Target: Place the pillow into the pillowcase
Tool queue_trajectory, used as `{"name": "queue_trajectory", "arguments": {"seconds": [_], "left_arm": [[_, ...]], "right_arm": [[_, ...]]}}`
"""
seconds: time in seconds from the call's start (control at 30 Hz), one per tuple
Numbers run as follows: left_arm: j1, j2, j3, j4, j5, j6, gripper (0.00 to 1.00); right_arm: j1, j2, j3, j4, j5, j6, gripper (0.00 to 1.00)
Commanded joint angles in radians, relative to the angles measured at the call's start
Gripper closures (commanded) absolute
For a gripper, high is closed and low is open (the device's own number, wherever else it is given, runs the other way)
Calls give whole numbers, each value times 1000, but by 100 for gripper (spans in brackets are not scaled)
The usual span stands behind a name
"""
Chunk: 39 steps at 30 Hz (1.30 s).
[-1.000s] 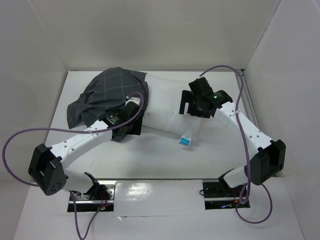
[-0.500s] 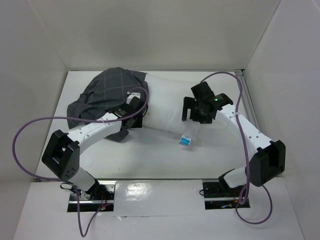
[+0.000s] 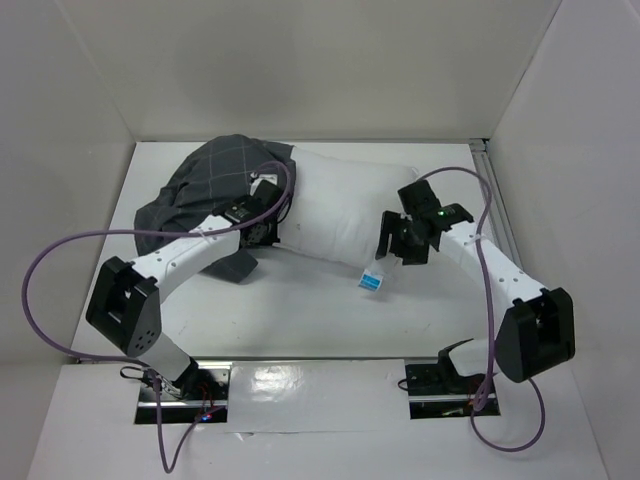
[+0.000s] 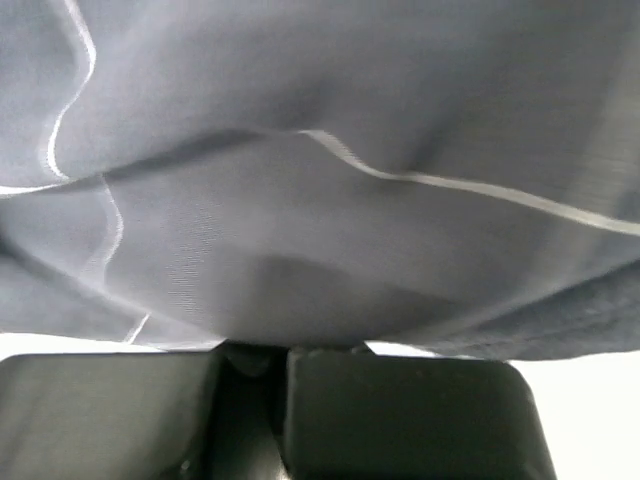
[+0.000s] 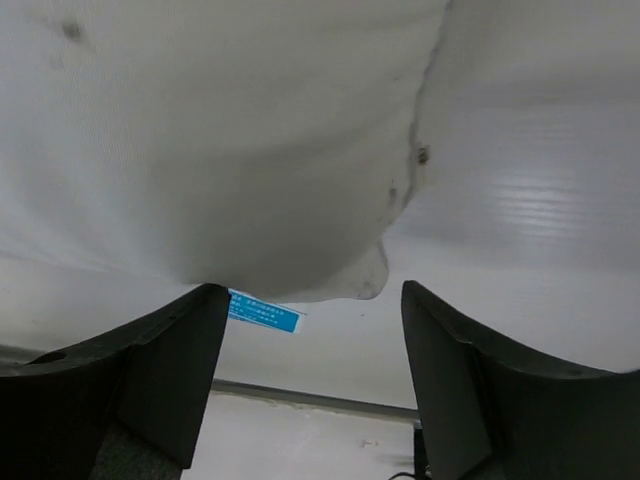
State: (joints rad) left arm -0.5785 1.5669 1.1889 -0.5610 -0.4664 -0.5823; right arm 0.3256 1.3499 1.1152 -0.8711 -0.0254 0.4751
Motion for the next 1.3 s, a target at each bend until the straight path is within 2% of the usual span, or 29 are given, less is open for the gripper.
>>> {"name": "queue_trajectory", "arguments": {"seconds": [0.0,0.03,0.07,0.13,0.17,0.2,0.3,0.5,0.67,0.8,0.93,1.1,1.2,1.27], "left_arm": [[-20,-38,87,21,241,16,100],[-38,-38,144,35,291,16,100],[-59,-1,188,35,337,6,100],[-125,65,384,9,460,-5,100],[-147,103,461,-16,498,-5,100],[-179,173,618,-80,555,5,100],[-190,211,802,-128,636,25,100],[-69,190,946,-128,767,16,100],[3,153,901,-181,719,16,100],[14,162,911,-373,661,41,100],[-32,11,780,-427,643,59,100],[-98,-146,764,-436,732,39,100],[-107,-157,861,-436,805,9,100],[-107,-102,923,-436,840,9,100]], "right_arm": [[61,-37,-80,212,-83,31,26],[91,-2,-107,268,-143,57,35],[104,29,-107,358,-165,72,58],[130,121,-39,408,-200,100,86],[141,121,-20,476,-200,100,96],[153,106,-11,548,-200,109,100],[153,26,17,597,-137,109,100],[102,-52,146,479,-9,39,100],[70,-204,146,434,1,28,100],[70,-276,166,296,-19,10,100],[70,-434,140,177,10,-15,100],[70,-515,251,3,10,-6,100],[70,-503,322,-60,10,7,100],[70,-479,370,-84,10,46,100]]}}
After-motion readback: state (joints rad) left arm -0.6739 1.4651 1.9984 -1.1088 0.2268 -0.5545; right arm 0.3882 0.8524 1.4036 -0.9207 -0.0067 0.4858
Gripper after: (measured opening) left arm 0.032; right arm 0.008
